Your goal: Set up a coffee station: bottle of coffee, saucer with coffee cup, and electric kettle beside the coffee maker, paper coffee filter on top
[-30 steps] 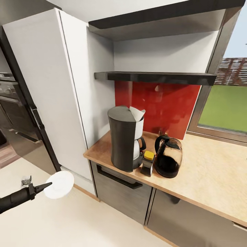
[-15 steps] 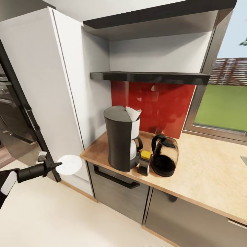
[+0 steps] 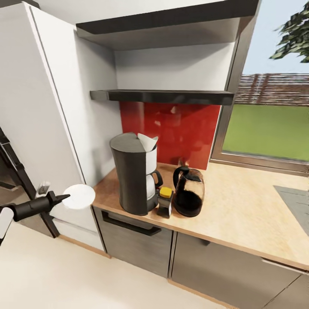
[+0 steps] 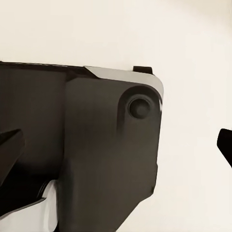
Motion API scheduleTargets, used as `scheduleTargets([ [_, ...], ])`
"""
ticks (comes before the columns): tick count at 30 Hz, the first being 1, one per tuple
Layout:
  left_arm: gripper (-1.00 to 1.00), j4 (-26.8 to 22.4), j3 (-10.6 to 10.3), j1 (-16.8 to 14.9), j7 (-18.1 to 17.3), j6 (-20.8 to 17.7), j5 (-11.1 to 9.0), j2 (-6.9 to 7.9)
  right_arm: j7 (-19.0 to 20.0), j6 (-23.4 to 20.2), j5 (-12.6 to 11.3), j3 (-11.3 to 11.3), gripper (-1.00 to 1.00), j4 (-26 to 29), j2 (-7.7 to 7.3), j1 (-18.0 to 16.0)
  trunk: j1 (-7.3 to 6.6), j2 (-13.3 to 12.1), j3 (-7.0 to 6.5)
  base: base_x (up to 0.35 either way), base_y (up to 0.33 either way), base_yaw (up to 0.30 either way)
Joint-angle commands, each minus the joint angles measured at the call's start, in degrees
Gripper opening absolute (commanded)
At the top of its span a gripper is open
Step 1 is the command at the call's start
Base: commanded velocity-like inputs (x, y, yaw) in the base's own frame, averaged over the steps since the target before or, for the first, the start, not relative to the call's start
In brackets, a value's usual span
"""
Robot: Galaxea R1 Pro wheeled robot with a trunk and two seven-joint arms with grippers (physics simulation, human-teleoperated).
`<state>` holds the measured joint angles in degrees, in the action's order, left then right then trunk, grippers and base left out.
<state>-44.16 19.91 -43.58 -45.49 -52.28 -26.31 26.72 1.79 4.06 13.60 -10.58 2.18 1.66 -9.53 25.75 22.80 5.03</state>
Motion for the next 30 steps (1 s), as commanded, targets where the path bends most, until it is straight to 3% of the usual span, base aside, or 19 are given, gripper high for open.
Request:
scheduleTargets([
  [1, -1.0, -1.26, 0.22, -0.03, 1.14, -0.15, 0.29, -0.12, 0.14, 0.16, 0.46, -0.5, 1.0, -0.02, 0.0, -0.05, 0.04, 0.12, 0.13, 0.0, 0.0, -0.069],
  [4, -1.0, -2.42, 0.52, 0.21, 5.89, -0.15, 0.14, -0.56, 0.12, 0.13, 0.58, -0.47, 1.0, -0.16, 0.01, -0.05, 0.04, 0.12, 0.13, 0.0, 0.0, -0.024],
  [7, -1.0, -2.56, 0.64, 0.43, 8.88, 0.12, 0.12, -2.6, -0.01, 0.08, 0.74, -0.35, 1.0, -0.34, 0.22, -0.05, 0.04, 0.12, 0.13, 0.0, 0.0, -0.003],
  [11, -1.0, -2.7, 3.26, 0.66, 13.49, 0.52, 0.06, -8.05, -0.12, 0.07, 0.81, -0.35, 1.0, -0.29, 0.01, -0.05, 0.04, 0.12, 0.13, 0.0, 0.0, 0.0],
  [13, -1.0, -2.8, 4.03, 0.68, 14.61, 0.57, 0.04, -9.87, -0.12, 0.07, 0.79, -0.33, 1.0, -0.32, 0.01, -0.05, 0.04, 0.12, 0.13, 0.0, 0.0, 0.0],
  [14, -1.0, -3.67, 4.42, 0.67, 15.53, 0.59, 0.07, -11.62, -0.12, 0.07, 0.8, -0.33, 1.0, -0.33, 0.01, -0.05, 0.04, 0.12, 0.13, 0.0, 0.0, 0.0],
  [16, -1.0, -5.3, 4.6, 0.73, 16.16, 0.6, 0.1, -12.49, -0.12, 0.07, 0.81, -0.32, 1.0, -0.38, -0.01, -0.05, 0.04, 0.12, 0.13, 0.0, 0.0, 0.0],
  [21, -1.0, -6.14, 8.56, 0.86, 16.53, 2.0, 0.21, -13.67, -0.12, 0.07, 0.81, -0.32, 1.0, -0.42, -0.08, -0.05, 0.04, 0.12, 0.13, 0.0, 0.0, 0.0],
  [26, -1.0, -5.53, 9.01, 1.02, 18.46, 5.11, 0.8, -16.16, -0.12, 0.07, 0.81, -0.32, 1.0, -0.44, -0.08, -0.05, 0.04, 0.12, 0.13, 0.0, 0.0, 0.0],
  [30, -1.0, -5.46, 9.01, 1.05, 23.4, 5.78, 0.63, -18.03, -0.12, 0.07, 0.81, -0.32, 1.0, -0.48, -0.08, -0.05, 0.04, 0.12, 0.13, 0.0, 0.0, 0.0],
])
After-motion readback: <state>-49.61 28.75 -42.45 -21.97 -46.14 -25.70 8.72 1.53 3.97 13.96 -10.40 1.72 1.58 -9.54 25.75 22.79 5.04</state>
